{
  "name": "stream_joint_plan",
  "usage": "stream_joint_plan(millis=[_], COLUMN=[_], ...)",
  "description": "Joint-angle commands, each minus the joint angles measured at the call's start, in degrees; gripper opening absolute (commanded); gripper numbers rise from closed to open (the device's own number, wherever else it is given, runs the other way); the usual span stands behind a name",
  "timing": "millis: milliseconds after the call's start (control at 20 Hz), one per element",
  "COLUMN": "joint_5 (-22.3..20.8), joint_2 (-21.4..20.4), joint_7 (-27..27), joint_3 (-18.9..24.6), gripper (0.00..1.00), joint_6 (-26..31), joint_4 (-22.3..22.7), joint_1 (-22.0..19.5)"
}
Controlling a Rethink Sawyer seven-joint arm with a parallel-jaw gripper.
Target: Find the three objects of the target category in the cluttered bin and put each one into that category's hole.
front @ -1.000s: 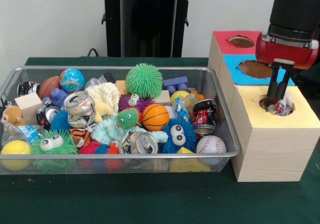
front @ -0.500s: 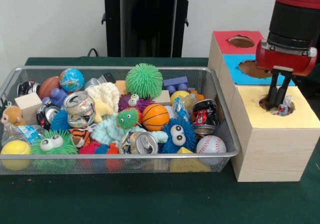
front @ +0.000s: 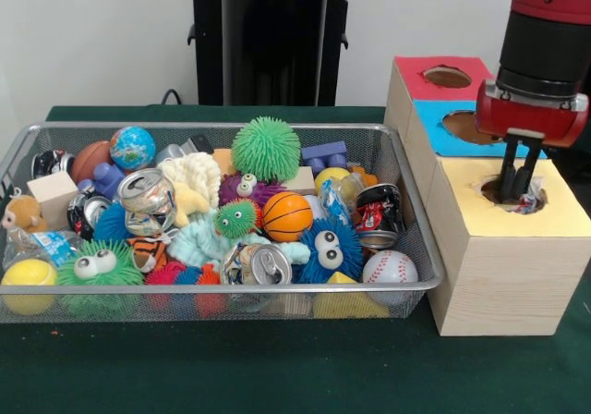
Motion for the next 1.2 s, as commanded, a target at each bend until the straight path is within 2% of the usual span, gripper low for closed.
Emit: stream_joint_plan(millis=[50,500,1200], joint_5=[4.0,5.3,6.4], joint_2=[6.4,9.4,11.2], joint_7=[13.8,13.4,11.5], joint_3=[5.1,4.3,4.4], gripper=[0.00,0.00,0.00], joint_6=[-1.2,-4.0,-6.9], joint_4=[0.0,-1.5,-1.6], joint_1=[1.1,2.0,1.8])
